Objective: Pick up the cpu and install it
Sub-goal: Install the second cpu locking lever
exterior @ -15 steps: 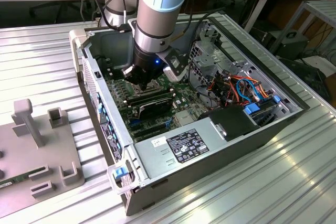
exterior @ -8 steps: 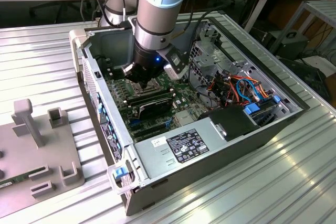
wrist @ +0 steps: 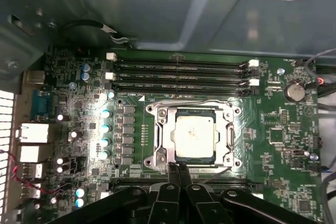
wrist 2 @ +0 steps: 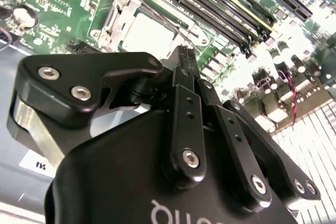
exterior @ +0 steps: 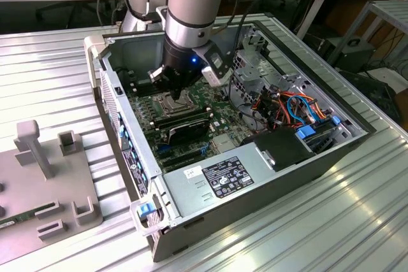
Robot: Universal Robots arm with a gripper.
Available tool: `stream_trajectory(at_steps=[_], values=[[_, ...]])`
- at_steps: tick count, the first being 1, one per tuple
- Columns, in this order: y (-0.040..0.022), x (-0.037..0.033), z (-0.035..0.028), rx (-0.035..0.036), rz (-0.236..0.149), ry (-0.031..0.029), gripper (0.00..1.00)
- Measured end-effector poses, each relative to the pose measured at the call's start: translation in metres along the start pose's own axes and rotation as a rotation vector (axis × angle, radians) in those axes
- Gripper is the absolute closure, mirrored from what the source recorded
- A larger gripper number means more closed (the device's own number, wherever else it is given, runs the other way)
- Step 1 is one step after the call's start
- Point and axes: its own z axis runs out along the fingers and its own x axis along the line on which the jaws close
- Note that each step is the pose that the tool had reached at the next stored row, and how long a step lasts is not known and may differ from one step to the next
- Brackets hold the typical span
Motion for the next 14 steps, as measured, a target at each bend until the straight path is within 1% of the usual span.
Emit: stream_trajectory(at_steps=[1,2,3,4,6,14], values=[[0.0006,-0.0003,-0.0044,0.0001,0.000,0.0001,0.89],[0.0010,-0.0004,-0.0070,0.0002,0.000,0.0000,0.89],[0.0017,-0.0007,-0.0120,0.0001,0.000,0.0000,0.89],[0.0020,-0.0009,-0.0144,0.0001,0.000,0.0000,0.89],[0.0022,-0.0010,-0.0163,0.0001,0.000,-0.0001,0.89],[0.0024,-0.0011,-0.0176,0.0000,0.000,-0.0001,0.89]])
